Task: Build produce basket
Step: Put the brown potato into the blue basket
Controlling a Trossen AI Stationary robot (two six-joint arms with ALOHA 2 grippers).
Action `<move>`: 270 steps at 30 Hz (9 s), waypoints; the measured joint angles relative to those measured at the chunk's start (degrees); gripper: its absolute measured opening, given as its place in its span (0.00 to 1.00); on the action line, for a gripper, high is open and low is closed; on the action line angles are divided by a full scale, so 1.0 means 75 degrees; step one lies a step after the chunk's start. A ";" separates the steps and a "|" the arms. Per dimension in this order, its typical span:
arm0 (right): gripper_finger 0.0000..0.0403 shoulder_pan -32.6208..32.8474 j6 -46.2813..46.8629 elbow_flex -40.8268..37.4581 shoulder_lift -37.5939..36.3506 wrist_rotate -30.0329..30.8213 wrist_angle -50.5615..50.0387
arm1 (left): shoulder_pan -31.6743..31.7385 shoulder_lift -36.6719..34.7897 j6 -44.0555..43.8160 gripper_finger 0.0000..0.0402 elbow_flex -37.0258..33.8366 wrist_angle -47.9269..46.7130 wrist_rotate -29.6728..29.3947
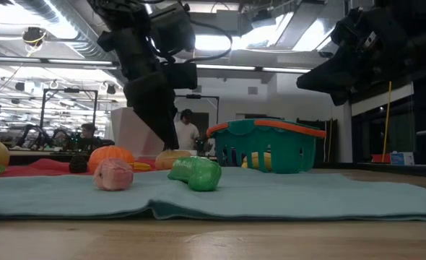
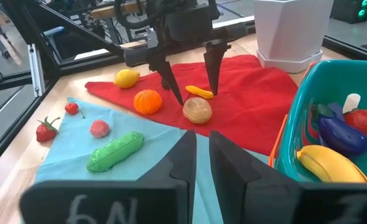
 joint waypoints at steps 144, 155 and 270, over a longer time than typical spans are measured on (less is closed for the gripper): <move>0.12 0.0000 0.0026 0.0003 0.0026 0.0000 0.0429 | -0.0930 -0.6161 -0.0048 0.45 -0.5447 0.6353 -0.0371; 0.12 0.0000 0.0026 0.0003 0.0026 0.0277 0.0601 | -0.0928 -0.6128 -0.0242 0.45 -0.5447 0.6363 -0.2088; 0.12 -0.0329 -0.0953 0.0000 -0.2929 -0.0122 -0.2846 | 0.2401 0.2783 0.2008 0.45 0.4127 0.1700 0.0912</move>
